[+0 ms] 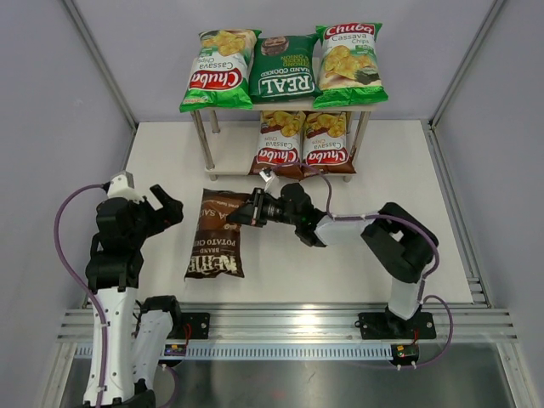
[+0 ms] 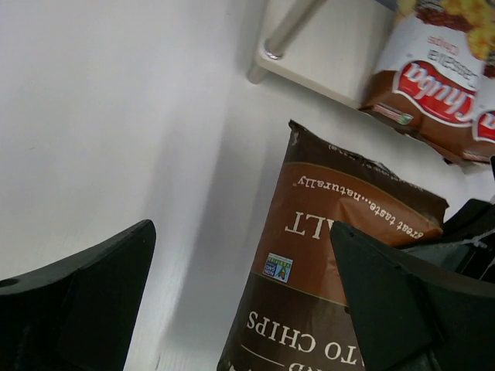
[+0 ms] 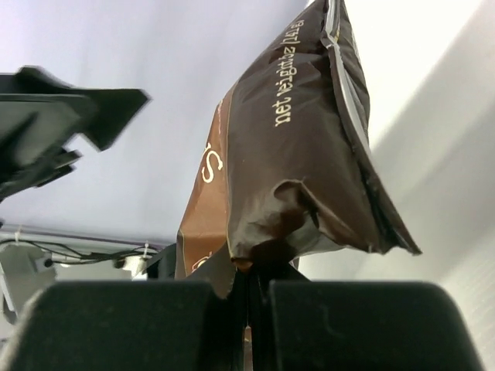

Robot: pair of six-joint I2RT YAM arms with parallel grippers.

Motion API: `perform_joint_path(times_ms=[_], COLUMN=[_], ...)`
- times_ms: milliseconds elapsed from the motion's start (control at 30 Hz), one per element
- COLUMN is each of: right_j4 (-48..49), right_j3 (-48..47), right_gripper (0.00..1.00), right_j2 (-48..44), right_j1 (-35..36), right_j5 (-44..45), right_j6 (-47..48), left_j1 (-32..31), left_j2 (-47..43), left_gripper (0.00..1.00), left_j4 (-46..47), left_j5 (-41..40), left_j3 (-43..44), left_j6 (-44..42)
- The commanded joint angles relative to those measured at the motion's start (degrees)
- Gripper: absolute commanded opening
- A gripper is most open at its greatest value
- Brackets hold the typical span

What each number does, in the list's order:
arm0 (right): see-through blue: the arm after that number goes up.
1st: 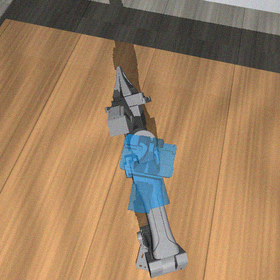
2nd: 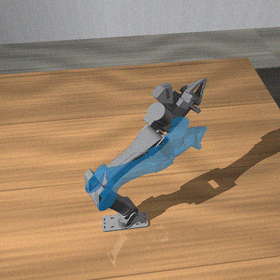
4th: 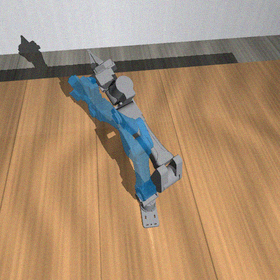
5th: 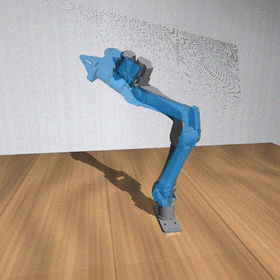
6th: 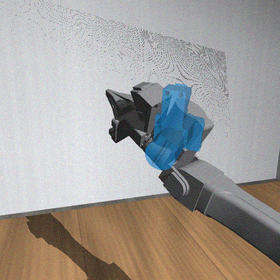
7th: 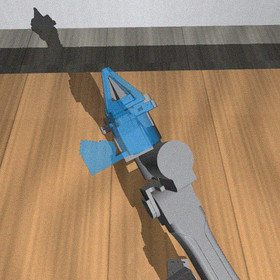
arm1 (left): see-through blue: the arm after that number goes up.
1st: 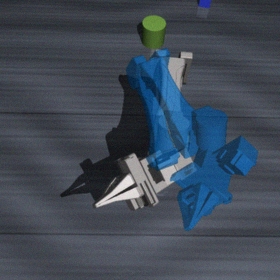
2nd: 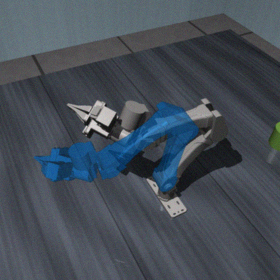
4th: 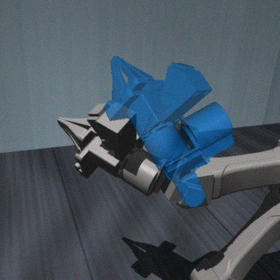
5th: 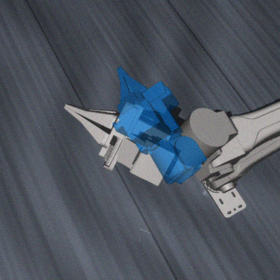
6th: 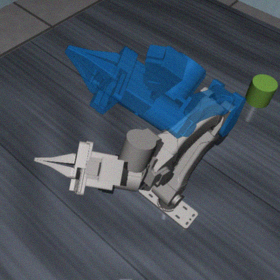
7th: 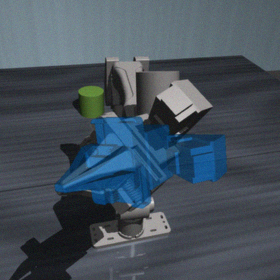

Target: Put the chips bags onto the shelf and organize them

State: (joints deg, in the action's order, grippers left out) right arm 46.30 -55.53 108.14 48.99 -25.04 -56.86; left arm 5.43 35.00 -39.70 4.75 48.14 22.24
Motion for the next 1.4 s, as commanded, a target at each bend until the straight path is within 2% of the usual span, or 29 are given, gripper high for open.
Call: perform_joint_path(times_ms=[0,133,300,400,500,533,567,667,767,800,900,1200,1367], right_j4=[-3.39,-9.29,-9.57,-8.26,-6.59,-6.66,-6.14,-0.79,5.45,8.77,13.45,22.85,23.65], right_j3=[1.38,4.89,9.38,13.07,16.06,16.33,16.59,18.26,20.19,20.72,22.48,27.66,28.54], right_gripper=[0.00,0.00,0.00,0.00,0.00,0.00,0.00,0.00,0.00,0.00,0.00,0.00,0.00], right_j2=[-11.68,-20.67,-32.45,-40.18,-46.43,-47.57,-48.54,-51.00,-51.88,-51.97,-52.50,-55.75,-56.28], right_j1=[0.49,0.49,0.49,0.49,0.49,0.49,0.49,0.49,0.49,0.49,0.49,0.49,0.49], right_j5=[7.16,16.93,28.45,37.14,44.52,46.03,47.00,51.04,53.94,54.21,54.92,56.33,52.12], right_j6=[7.97,12.12,14.58,14.76,16.42,17.30,18.01,20.47,23.19,24.07,25.92,29.70,28.30], left_j1=[-0.60,-0.60,-0.60,-0.60,-1.30,-1.65,-2.26,-7.17,-16.22,-20.94,-27.46,-34.52,-36.01], left_j2=[0.94,0.51,-1.60,-2.92,-3.45,-3.45,-3.28,-0.57,4.52,6.29,11.47,17.72,20.62], left_gripper=[0.99,0.99,0.99,0.99,0.99,0.99,0.99,0.99,0.99,0.99,0.99,0.99,0.99], left_j4=[4.81,8.84,21.57,34.75,50.65,54.60,62.39,70.96,75.80,77.22,80.22,83.03,89.18], left_j5=[13.83,25.90,39.68,44.36,45.78,45.44,44.82,40.17,33.93,31.39,27.43,19.34,17.66], left_j3=[-0.06,-0.33,-2.69,-7.43,-13.23,-16.12,-17.28,-19.31,-18.88,-18.61,-16.94,-16.85,-17.20], left_j6=[-1.06,1.57,9.82,20.09,35.62,38.46,41.02,45.96,46.05,45.96,45.26,45.61,46.23])
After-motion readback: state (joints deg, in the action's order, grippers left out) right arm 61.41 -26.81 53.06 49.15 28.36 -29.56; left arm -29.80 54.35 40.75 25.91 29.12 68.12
